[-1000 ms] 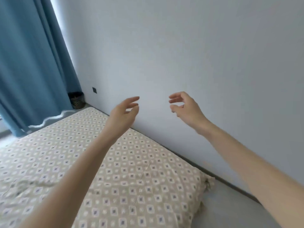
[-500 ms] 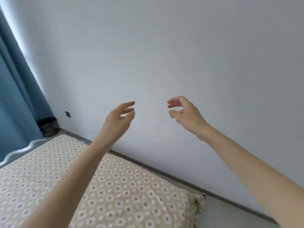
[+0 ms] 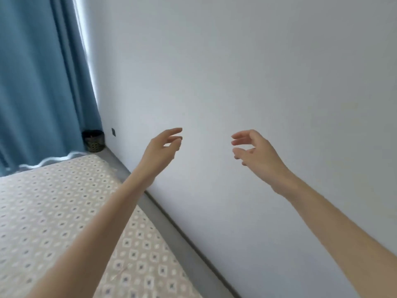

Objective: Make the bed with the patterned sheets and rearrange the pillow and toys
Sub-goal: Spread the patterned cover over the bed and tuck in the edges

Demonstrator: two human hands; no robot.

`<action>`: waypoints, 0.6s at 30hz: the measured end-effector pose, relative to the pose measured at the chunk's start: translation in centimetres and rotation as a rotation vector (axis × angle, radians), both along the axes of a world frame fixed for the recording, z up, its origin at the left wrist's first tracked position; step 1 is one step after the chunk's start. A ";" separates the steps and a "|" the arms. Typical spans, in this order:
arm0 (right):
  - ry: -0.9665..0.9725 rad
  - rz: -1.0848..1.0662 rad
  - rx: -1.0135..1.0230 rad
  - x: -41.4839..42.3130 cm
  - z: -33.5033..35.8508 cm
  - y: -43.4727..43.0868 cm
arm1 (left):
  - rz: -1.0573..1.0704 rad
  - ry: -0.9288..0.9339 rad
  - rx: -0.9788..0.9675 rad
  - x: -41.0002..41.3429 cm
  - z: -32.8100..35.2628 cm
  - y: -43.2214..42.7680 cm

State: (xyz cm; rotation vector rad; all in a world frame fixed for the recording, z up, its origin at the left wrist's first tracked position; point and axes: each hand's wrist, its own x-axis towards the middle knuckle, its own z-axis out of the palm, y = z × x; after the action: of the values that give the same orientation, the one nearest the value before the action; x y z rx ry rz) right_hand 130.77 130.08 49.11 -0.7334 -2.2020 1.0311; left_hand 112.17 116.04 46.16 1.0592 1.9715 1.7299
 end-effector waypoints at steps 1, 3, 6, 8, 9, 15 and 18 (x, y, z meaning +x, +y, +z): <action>-0.001 0.025 -0.008 0.1 0.1 1.5 | 0.028 -0.015 0.005 0.5 0.1 1.2; -0.010 0.081 -0.024 0.0 0.1 4.0 | 0.075 -0.033 0.014 1.3 0.2 2.9; -0.012 0.159 -0.056 -1.0 -0.3 6.9 | 0.140 -0.033 0.013 1.5 0.5 4.9; -0.017 0.200 -0.071 -2.1 -0.9 8.4 | 0.176 -0.043 0.009 1.0 0.5 5.9; -0.021 0.225 -0.076 -2.9 -1.1 9.2 | 0.209 -0.047 0.010 0.6 0.4 6.5; -0.038 0.374 -0.076 -9.5 -3.1 14.9 | 0.371 -0.056 0.005 -3.9 -1.9 9.8; -0.051 0.429 -0.061 -13.1 -3.6 16.6 | 0.434 -0.059 -0.006 -6.1 -3.0 10.6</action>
State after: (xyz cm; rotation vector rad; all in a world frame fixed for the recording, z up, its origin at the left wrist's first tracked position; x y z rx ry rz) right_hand 117.71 146.70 45.47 -0.3160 -2.4417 1.3005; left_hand 106.12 126.68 43.15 0.5954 2.2894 1.9326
